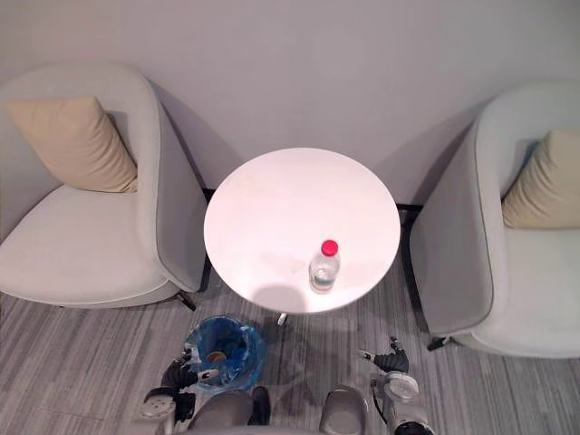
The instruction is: Gather rubbish on tea table into small bin, then transfer packed bag to large trash can.
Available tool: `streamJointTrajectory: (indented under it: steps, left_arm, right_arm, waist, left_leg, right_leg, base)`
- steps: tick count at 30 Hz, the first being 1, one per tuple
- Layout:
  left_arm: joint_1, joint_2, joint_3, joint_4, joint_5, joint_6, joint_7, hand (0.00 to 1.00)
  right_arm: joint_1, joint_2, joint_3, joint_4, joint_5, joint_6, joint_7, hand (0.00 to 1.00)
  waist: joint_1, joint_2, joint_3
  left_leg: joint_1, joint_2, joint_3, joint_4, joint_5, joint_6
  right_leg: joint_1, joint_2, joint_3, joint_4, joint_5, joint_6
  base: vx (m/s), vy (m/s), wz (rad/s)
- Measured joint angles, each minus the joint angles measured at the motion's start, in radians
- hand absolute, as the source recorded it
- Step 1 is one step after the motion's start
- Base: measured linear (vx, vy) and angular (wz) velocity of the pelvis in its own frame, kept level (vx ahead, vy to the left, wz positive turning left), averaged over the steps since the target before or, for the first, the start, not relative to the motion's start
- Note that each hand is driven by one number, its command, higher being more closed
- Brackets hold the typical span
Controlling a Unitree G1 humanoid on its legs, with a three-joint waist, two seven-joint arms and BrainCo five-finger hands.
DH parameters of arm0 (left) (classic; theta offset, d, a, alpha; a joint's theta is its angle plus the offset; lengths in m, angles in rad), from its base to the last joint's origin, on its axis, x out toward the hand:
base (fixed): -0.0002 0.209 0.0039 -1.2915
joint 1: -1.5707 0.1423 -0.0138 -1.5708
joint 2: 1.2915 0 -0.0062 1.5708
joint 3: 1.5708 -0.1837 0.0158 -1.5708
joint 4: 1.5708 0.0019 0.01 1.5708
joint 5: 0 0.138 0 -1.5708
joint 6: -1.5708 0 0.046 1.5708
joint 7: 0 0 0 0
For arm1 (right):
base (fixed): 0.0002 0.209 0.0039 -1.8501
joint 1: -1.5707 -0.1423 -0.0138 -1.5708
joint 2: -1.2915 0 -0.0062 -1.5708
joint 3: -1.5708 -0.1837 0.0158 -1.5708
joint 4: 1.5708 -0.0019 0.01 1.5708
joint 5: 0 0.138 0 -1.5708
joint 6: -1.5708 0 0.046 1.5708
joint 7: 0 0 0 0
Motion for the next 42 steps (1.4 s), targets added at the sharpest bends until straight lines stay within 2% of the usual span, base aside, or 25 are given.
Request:
streamJointTrajectory:
  steps: [1, 2, 3, 5, 7, 10, 13, 18, 24, 29, 34, 42]
  left_arm:
    - [0.001, 0.005, 0.002, 0.000, 0.000, 0.000, 0.000, 0.00]
    - [0.001, 0.016, 0.004, 0.001, 0.000, 0.000, 0.000, 0.00]
    - [-0.002, 0.005, 0.005, 0.011, 0.000, 0.001, 0.000, 0.00]
    - [0.008, -0.028, 0.004, 0.021, 0.000, 0.000, -0.001, 0.00]
    - [0.009, -0.032, 0.004, 0.025, 0.000, 0.000, -0.001, 0.00]
    - [0.006, -0.031, 0.005, 0.027, 0.001, 0.000, -0.002, 0.00]
    - [0.008, -0.031, 0.005, 0.042, 0.001, 0.000, -0.003, 0.00]
    - [0.009, -0.031, 0.002, 0.042, 0.001, 0.000, -0.003, 0.00]
    - [0.013, -0.033, -0.004, 0.042, 0.012, 0.001, -0.003, 0.00]
    - [0.032, -0.033, -0.009, 0.034, 0.015, 0.001, -0.002, 0.00]
    - [0.051, -0.034, -0.020, 0.016, 0.020, 0.000, -0.003, 0.00]
    - [0.053, -0.033, -0.050, 0.014, 0.021, -0.001, -0.003, 0.00]
  right_arm:
    - [-0.001, 0.000, 0.000, 0.000, 0.000, -0.001, 0.000, 0.00]
    - [0.001, -0.001, 0.000, -0.001, 0.000, -0.004, 0.000, 0.00]
    - [0.005, -0.010, -0.002, 0.004, 0.001, -0.004, 0.000, 0.00]
    - [0.009, -0.026, -0.003, 0.017, 0.001, -0.004, 0.000, 0.00]
    - [0.010, -0.026, -0.003, 0.017, 0.001, -0.004, 0.000, 0.00]
    - [0.018, -0.026, -0.005, 0.016, 0.001, -0.004, 0.000, 0.00]
    - [0.032, -0.026, -0.006, 0.016, 0.001, -0.004, 0.000, 0.00]
    - [0.051, -0.013, -0.006, -0.027, -0.001, -0.005, 0.000, 0.00]
    - [0.083, 0.002, -0.005, -0.189, -0.041, -0.032, -0.002, 0.00]
    - [0.178, 0.023, -0.003, -0.420, -0.069, -0.046, -0.002, 0.00]
    - [0.262, 0.042, 0.003, -0.565, -0.080, -0.070, 0.001, 0.00]
    - [0.305, 0.044, 0.059, -0.661, -0.117, -0.092, 0.035, 0.00]
  waist:
    - [0.000, -0.002, -0.002]
    - [-0.001, -0.013, -0.009]
    - [-0.003, -0.001, -0.010]
    - [0.000, 0.031, -0.034]
    - [-0.002, 0.042, -0.040]
    - [-0.001, 0.036, -0.042]
    - [-0.002, 0.033, -0.044]
    - [-0.001, 0.028, -0.061]
    - [0.000, 0.028, -0.062]
    - [0.001, 0.020, -0.070]
    - [-0.003, 0.015, -0.083]
    - [-0.001, 0.015, -0.107]
  left_leg:
    - [0.002, 0.003, -0.011, 0.002, 0.001, -0.001]
    - [0.000, -0.008, -0.033, 0.010, -0.004, -0.021]
    - [0.001, -0.003, -0.054, 0.016, -0.009, -0.029]
    - [0.001, 0.026, -0.074, -0.005, -0.010, -0.048]
    - [0.006, 0.039, -0.089, -0.025, -0.004, -0.060]
    - [0.025, 0.055, -0.100, -0.065, 0.010, -0.080]
    - [0.050, 0.056, -0.101, -0.083, 0.015, -0.082]
    - [0.052, 0.039, -0.104, -0.135, 0.063, -0.081]
    - [0.055, 0.034, -0.107, -0.171, 0.097, -0.074]
    - [0.070, 0.035, -0.112, -0.224, 0.135, -0.070]
    - [0.070, 0.035, -0.112, -0.252, 0.142, -0.081]
    - [0.069, 0.034, -0.122, -0.255, 0.144, -0.082]
  right_leg:
    - [-0.013, 0.021, 0.027, -0.054, 0.002, -0.003]
    - [-0.013, 0.046, 0.066, -0.198, 0.094, -0.045]
    - [-0.001, 0.050, 0.053, -0.200, 0.099, -0.063]
    - [0.027, 0.080, 0.030, -0.249, 0.108, -0.072]
    - [0.046, 0.097, 0.011, -0.281, 0.116, -0.082]
    - [0.083, 0.118, -0.004, -0.346, 0.141, -0.087]
    - [0.119, 0.120, -0.008, -0.384, 0.152, -0.088]
    - [0.148, 0.113, -0.026, -0.470, 0.200, -0.082]
    - [0.163, 0.115, -0.031, -0.525, 0.248, -0.085]
    - [0.169, 0.116, -0.030, -0.562, 0.286, -0.091]
    - [0.177, 0.119, -0.027, -0.591, 0.296, -0.084]
    - [0.179, 0.120, -0.029, -0.592, 0.297, -0.078]
  base:
    - [0.13, -0.115, 0.47]
    - [0.13, -0.124, 0.53]
    - [0.16, -0.147, 0.47]
    - [0.18, -0.157, 0.18]
    - [0.09, -0.111, 0.14]
    - [0.06, -0.064, 0.09]
    - [0.04, -0.008, 0.04]
    - [0.00, 0.020, 0.11]
    - [-0.08, 0.003, 0.03]
    - [-0.13, -0.013, 0.00]
    - [-0.11, -0.016, -0.02]
    - [0.02, -0.003, 0.01]
